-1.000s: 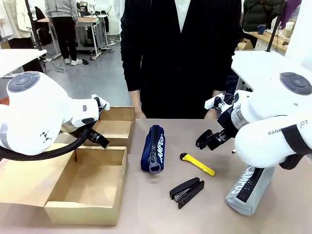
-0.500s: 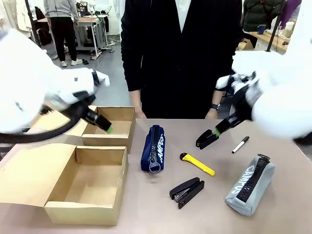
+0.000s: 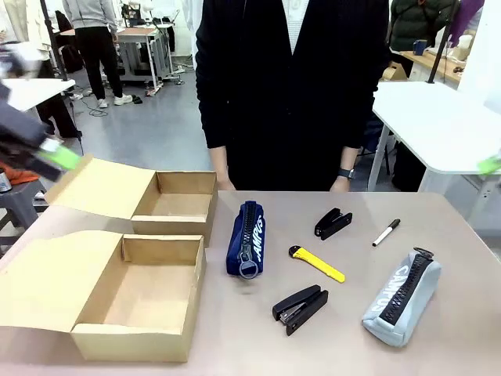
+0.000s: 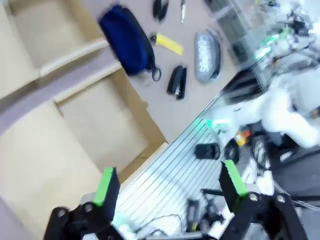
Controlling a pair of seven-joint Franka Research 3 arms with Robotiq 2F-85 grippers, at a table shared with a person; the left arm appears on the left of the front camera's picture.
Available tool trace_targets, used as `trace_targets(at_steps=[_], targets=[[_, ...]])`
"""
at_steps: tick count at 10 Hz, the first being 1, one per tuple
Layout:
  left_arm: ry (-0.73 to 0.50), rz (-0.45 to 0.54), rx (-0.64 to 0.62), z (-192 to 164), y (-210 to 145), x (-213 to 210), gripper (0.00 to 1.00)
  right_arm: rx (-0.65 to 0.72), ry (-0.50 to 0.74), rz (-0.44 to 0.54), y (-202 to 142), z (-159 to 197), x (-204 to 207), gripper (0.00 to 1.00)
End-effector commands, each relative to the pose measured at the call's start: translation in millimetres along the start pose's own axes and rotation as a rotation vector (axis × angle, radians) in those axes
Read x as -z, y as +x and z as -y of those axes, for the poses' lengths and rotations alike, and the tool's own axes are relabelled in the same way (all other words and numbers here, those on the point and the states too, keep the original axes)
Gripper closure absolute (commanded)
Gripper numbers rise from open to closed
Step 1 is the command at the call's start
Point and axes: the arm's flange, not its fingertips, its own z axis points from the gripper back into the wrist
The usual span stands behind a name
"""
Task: Place items inside the box.
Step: Pick up a Pencil pouch or Stapler and place it inside the Mailer Box closest to the robot.
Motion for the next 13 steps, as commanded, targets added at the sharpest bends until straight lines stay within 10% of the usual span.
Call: trace_targets(at_steps=[1,4,5,6,7,13], targets=[[-0.219,0.247,-0.33,-95,-19,-50,0.0,0.246,0.243,0.332,-21,85,-55,0.0],[-0.491,0.662,-0.717,-160,-96,-56,0.0,0.277,0.328,0.772,-92,177,-94,0.0],[-0.452,0.738,-0.832,-149,-100,-32,0.0,0.239,0.225,0.752,-103,183,-86,0.0],[-0.381,0.727,-0.838,-124,-86,-7,0.0,0.321,-0.136,0.671,-100,175,-76,0.0],[-0.367,0.496,-0.668,-180,-119,-68,0.0,0.36,0.281,0.67,-116,191,-116,0.0],[-0.367,0.496,-0.668,-180,-119,-68,0.0,0.36,0.281,0.67,-116,191,-116,0.0]])
